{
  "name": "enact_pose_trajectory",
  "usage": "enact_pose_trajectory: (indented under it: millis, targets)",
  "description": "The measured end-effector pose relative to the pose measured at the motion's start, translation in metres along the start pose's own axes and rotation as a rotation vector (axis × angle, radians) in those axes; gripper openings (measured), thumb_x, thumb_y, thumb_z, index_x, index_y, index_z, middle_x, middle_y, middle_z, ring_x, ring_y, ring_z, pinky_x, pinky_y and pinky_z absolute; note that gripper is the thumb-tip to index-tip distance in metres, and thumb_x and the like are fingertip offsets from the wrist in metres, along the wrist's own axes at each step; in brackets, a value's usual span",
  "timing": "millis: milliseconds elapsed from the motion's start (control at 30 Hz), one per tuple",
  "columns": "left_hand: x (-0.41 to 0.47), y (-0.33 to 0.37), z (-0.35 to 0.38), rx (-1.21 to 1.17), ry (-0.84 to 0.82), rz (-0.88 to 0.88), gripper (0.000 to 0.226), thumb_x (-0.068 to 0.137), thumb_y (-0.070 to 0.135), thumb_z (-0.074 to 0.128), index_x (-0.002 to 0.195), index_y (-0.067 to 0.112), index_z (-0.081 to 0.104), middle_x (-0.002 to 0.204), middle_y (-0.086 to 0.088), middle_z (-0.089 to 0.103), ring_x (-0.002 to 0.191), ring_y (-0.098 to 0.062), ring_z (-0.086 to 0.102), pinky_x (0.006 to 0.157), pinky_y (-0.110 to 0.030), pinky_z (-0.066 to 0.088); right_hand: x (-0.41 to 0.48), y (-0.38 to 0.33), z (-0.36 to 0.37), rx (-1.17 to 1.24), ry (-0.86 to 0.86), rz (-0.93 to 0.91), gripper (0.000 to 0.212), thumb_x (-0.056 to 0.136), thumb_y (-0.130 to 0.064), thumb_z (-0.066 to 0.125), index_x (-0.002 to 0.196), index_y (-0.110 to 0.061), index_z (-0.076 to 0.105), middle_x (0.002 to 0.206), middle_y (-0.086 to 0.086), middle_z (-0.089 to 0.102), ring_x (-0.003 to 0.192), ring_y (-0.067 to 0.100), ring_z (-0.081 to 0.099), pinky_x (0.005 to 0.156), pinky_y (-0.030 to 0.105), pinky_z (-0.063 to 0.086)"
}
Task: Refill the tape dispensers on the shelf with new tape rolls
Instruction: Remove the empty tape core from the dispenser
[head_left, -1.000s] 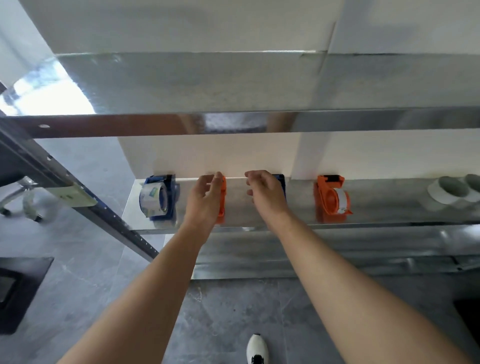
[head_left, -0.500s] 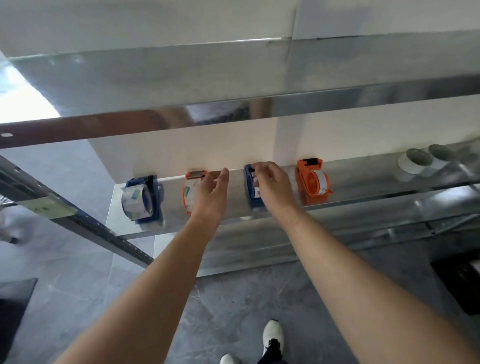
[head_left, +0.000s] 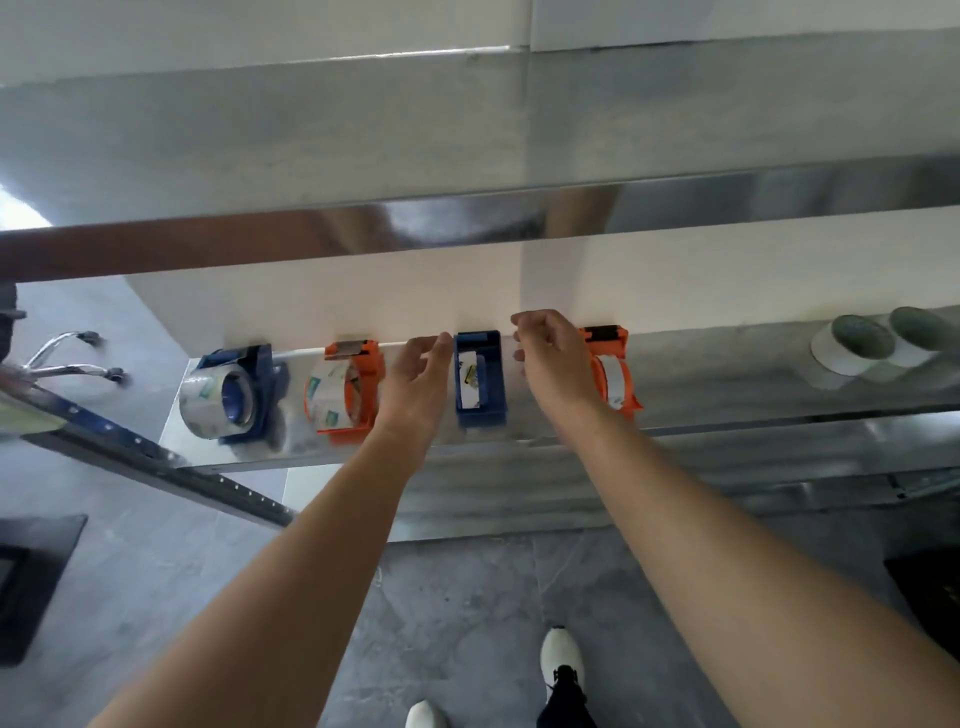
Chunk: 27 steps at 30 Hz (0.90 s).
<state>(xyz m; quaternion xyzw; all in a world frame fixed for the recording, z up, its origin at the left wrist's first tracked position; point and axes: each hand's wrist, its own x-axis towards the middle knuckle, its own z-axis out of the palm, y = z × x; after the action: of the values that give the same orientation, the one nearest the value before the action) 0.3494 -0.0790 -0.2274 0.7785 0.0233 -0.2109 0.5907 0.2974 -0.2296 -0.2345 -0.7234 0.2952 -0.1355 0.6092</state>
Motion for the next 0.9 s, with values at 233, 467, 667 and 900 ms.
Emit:
enact_pose_trajectory:
  millis: [233, 467, 667, 900]
  targets:
    - [0.009, 0.000, 0.047, -0.009, 0.115, 0.010, 0.028, 0.107, 0.044, 0.057, 0.126, 0.025, 0.067, 0.112, 0.001, 0.070, 0.095, -0.012, 0.065, 0.073, -0.025, 0.050, 0.032, 0.032, -0.022, -0.043, -0.058, 0.056, 0.023, 0.106, -0.039, 0.046, 0.115, -0.027, 0.064, 0.106, -0.014, 0.064, 0.104, 0.015, 0.065, 0.093, 0.035, 0.055]
    - [0.036, -0.022, 0.053, 0.241, 0.212, 0.070, 0.038, 0.094, 0.041, 0.077, 0.130, 0.034, 0.069, 0.131, -0.002, 0.064, 0.112, -0.021, 0.067, 0.098, -0.044, 0.060, 0.047, 0.059, -0.015, -0.135, -0.124, 0.147, 0.024, 0.107, -0.038, 0.045, 0.112, -0.025, 0.064, 0.096, -0.005, 0.067, 0.090, 0.017, 0.065, 0.085, 0.039, 0.056]
    - [0.052, -0.033, 0.052, 0.456, 0.161, 0.104, 0.053, 0.085, 0.035, 0.088, 0.134, 0.025, 0.066, 0.131, 0.001, 0.054, 0.107, -0.013, 0.055, 0.091, -0.026, 0.048, 0.049, 0.083, 0.010, -0.121, -0.130, 0.237, 0.019, 0.106, -0.039, 0.048, 0.106, -0.026, 0.062, 0.096, 0.003, 0.070, 0.090, 0.024, 0.069, 0.085, 0.047, 0.059]
    - [0.052, -0.039, 0.048, 0.509, 0.180, 0.144, 0.049, 0.086, 0.015, 0.084, 0.133, 0.018, 0.067, 0.134, 0.001, 0.060, 0.104, -0.012, 0.051, 0.083, -0.024, 0.042, 0.047, 0.098, 0.031, -0.059, -0.079, 0.309, 0.011, 0.104, -0.031, 0.052, 0.106, -0.027, 0.063, 0.098, 0.003, 0.070, 0.090, 0.023, 0.068, 0.084, 0.045, 0.059]
